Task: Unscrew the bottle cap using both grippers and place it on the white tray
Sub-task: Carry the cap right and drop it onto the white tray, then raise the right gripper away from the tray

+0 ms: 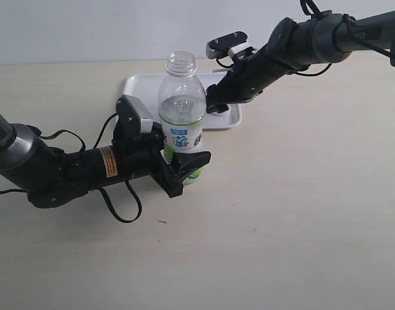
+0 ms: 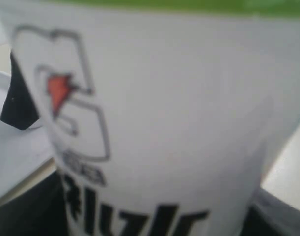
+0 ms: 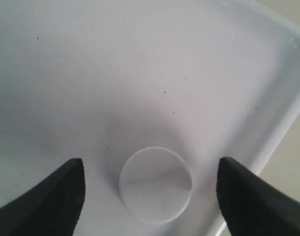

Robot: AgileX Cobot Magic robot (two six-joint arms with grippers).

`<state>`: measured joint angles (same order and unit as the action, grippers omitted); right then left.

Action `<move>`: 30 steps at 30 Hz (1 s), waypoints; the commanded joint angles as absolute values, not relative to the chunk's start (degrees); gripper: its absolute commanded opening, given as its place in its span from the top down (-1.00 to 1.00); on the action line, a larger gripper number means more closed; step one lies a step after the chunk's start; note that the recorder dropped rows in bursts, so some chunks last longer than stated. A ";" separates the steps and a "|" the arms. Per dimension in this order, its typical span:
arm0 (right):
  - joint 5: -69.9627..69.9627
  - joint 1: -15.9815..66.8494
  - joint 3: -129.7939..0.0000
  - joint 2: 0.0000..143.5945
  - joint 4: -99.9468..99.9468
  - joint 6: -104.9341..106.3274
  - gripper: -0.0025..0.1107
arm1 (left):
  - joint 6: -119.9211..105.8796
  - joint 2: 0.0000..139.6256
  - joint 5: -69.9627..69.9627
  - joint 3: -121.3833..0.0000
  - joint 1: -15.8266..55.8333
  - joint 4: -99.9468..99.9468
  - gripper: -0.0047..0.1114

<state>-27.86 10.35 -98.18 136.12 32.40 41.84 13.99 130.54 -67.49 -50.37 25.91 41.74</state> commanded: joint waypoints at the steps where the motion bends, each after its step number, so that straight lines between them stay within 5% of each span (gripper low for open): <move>1: -27.33 10.08 -98.73 135.08 31.42 42.37 -0.33 | 14.09 129.99 -69.96 -50.65 25.73 41.27 0.90; 16: -48.95 10.08 -98.73 122.01 -19.44 2.49 -0.22 | 14.10 129.99 -69.96 -50.65 25.73 41.27 0.90; 23: -50.82 10.08 -98.62 121.97 -23.76 -1.62 -0.22 | 14.10 129.99 -69.96 -50.65 25.73 41.86 0.89; 30: -50.82 10.08 -98.62 121.97 -23.76 -1.62 -0.22 | 13.95 129.99 -69.96 -50.65 25.73 42.80 0.46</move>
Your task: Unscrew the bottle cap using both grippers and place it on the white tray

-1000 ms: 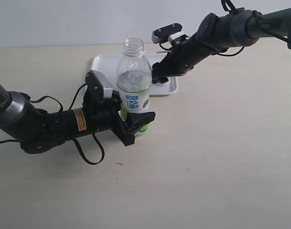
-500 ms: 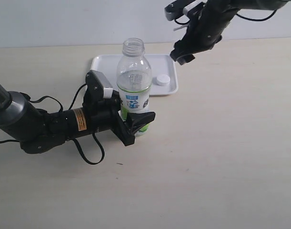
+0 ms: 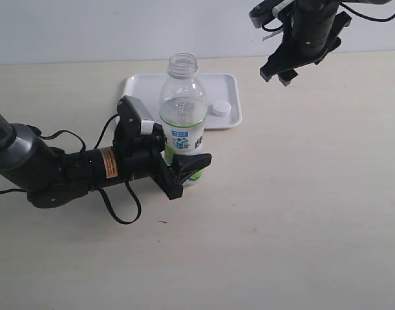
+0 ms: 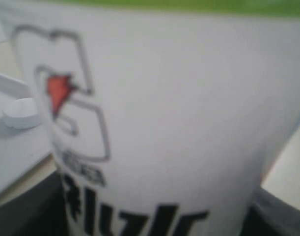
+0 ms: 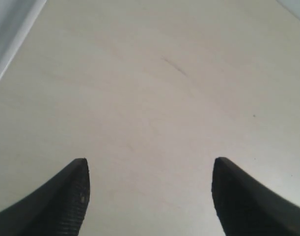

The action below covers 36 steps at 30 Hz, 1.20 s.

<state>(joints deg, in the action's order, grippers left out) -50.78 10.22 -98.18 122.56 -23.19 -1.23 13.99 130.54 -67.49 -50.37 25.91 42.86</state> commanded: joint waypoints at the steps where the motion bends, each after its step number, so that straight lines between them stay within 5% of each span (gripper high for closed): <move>1: -50.82 10.08 -98.62 121.97 -23.76 -1.62 -0.22 | 13.95 129.99 -69.96 -50.65 25.73 42.80 0.38; 14: -50.91 10.08 -98.62 121.97 -23.91 -1.62 -0.22 | 13.71 129.99 -69.96 -50.65 25.73 42.80 -0.39; 22: -50.91 10.08 -98.62 121.97 -23.91 -1.62 -0.22 | 13.71 129.99 -69.96 -50.65 25.41 43.06 -0.58; 36: -55.43 10.08 -98.62 121.70 -24.30 0.00 -0.22 | 13.71 125.20 -69.96 -43.30 19.94 48.27 -0.54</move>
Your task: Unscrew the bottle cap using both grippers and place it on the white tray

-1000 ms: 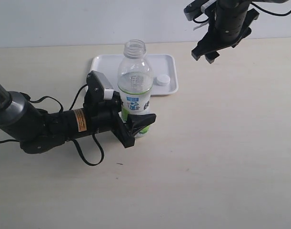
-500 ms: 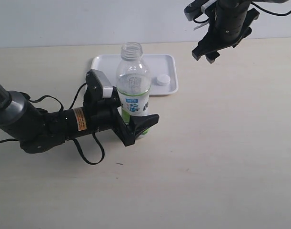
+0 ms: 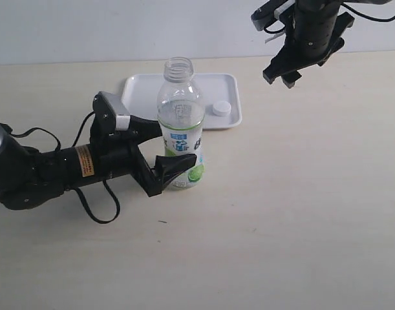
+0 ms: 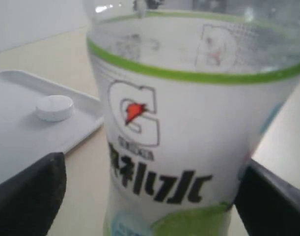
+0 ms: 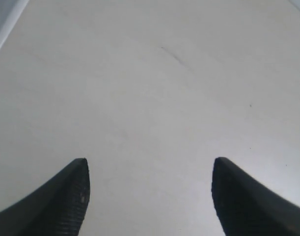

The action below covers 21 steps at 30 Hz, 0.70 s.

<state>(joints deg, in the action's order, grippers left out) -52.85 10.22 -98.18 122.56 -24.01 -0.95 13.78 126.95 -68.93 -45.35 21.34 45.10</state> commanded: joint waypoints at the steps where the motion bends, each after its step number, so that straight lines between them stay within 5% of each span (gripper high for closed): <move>1: -56.24 10.08 -98.62 121.38 -24.30 0.00 -0.22 | 13.71 125.05 -69.96 -43.01 19.46 50.02 -0.54; 7: -58.52 10.08 -98.62 117.17 -19.89 0.00 -0.10 | 15.67 123.12 -69.96 -41.08 15.04 55.69 -0.54; 15: -58.13 10.08 -91.31 108.97 -18.40 1.40 0.37 | 24.19 118.81 -69.96 -38.64 7.50 55.85 -0.47; 17: -58.53 10.08 -88.26 104.66 -18.00 1.85 0.66 | 28.94 117.66 -69.96 -38.64 5.89 55.66 -0.02; 18: -58.12 10.08 -86.08 101.19 -16.33 1.85 0.87 | 33.13 116.98 -69.96 -38.64 5.03 55.66 0.44; 20: -56.05 10.08 -81.78 94.96 -11.49 1.85 0.96 | 35.27 116.49 -69.96 -38.64 4.54 54.95 0.90; 21: -53.68 10.08 -79.16 92.05 -9.41 2.07 0.96 | 36.06 116.26 -69.96 -38.64 4.54 53.80 0.91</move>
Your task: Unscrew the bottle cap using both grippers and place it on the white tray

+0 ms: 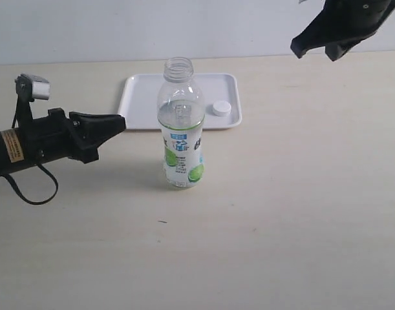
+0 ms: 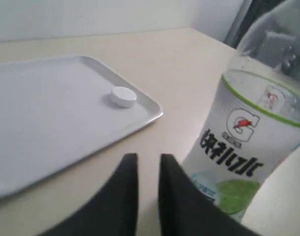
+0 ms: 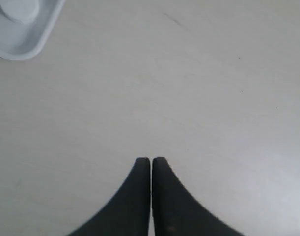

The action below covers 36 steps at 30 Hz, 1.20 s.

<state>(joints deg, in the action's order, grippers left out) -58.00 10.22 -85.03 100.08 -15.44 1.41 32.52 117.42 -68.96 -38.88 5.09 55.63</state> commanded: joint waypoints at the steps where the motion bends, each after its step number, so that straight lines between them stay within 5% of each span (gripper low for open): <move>1: -49.15 10.08 -75.42 87.54 -5.79 3.14 0.96 | 36.44 115.63 -69.96 -38.64 4.54 52.74 0.92; 9: -23.36 10.08 -47.29 57.68 5.43 3.43 0.96 | 27.28 104.27 -68.54 -26.90 5.05 31.53 0.92; 14: -12.02 10.08 -34.38 46.67 7.53 3.43 0.96 | 12.13 90.97 -68.54 -15.48 11.50 11.33 0.92; 31: -7.57 10.08 -25.01 33.36 9.01 2.85 0.96 | 4.18 61.58 -69.18 0.00 16.77 0.43 0.92; 36: -8.11 10.08 -25.01 33.36 9.01 2.85 0.96 | 3.41 51.47 -57.17 0.00 16.77 0.89 0.92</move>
